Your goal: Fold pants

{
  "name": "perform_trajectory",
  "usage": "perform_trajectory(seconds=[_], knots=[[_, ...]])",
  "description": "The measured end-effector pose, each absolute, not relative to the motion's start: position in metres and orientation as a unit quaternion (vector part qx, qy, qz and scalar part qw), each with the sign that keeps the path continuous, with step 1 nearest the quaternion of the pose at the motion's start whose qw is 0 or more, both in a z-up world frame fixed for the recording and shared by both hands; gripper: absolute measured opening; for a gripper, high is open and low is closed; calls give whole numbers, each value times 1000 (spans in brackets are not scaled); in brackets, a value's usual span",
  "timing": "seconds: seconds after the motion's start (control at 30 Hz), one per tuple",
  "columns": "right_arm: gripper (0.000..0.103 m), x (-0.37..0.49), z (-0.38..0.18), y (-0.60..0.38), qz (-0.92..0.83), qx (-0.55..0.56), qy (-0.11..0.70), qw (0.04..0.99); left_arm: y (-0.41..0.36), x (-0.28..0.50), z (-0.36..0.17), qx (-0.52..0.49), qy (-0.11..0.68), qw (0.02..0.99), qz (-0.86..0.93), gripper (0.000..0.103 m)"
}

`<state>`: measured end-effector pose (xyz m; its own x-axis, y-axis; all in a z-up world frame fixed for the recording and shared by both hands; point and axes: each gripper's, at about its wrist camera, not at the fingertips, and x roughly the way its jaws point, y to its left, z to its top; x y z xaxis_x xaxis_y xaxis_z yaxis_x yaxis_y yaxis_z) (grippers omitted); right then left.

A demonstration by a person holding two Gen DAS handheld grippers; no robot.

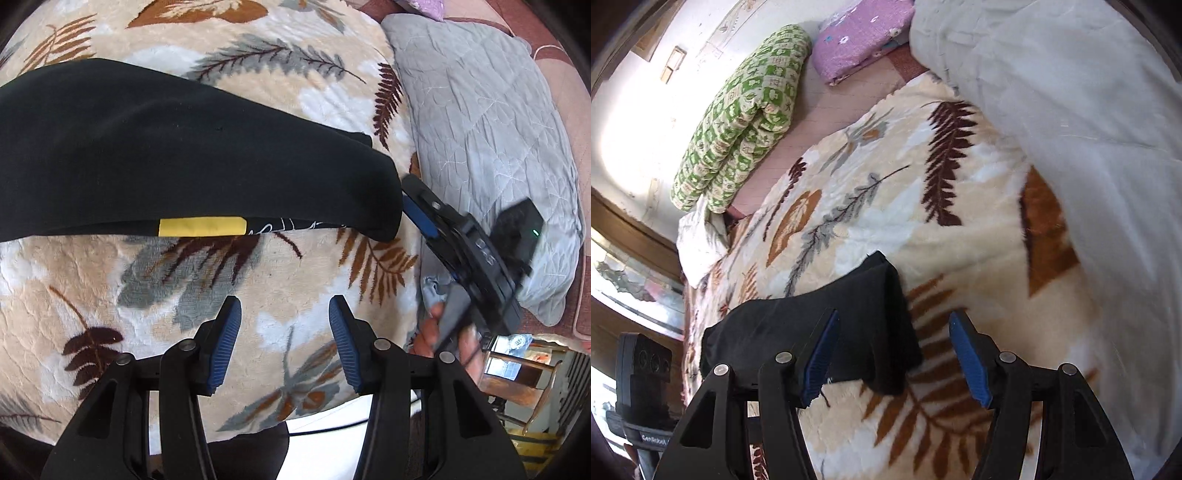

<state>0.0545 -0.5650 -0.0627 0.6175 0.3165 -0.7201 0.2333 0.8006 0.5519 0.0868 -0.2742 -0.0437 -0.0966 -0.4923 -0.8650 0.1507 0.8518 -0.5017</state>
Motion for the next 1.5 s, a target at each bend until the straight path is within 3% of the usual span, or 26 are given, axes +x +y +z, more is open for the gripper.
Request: perform_trajectory(seconds=[0.3,0.37,0.4,0.5,0.67,1.07,1.5], knots=[[62,99,-95,-557,119,304,456,828,-270,101,-46,-158,693,665,-227,48],[44,105,-93,-552,144,300,449,829,-273,103,-49,-174,696,661,-220,48],[28,108,-93,-551,146,299,452,827,-276,103,-51,-180,698,659,-216,48],[24,112,-92,-543,148,283,466,825,-285,99,-55,-205,700,651,-209,48],[24,112,-73,-541,133,271,472,828,-306,87,-68,-285,700,627,-186,48],[24,123,-59,-546,131,271,504,809,-320,77,-85,-322,672,648,-156,48],[37,100,-89,-583,96,317,515,791,-326,81,-99,-357,675,626,-161,48]])
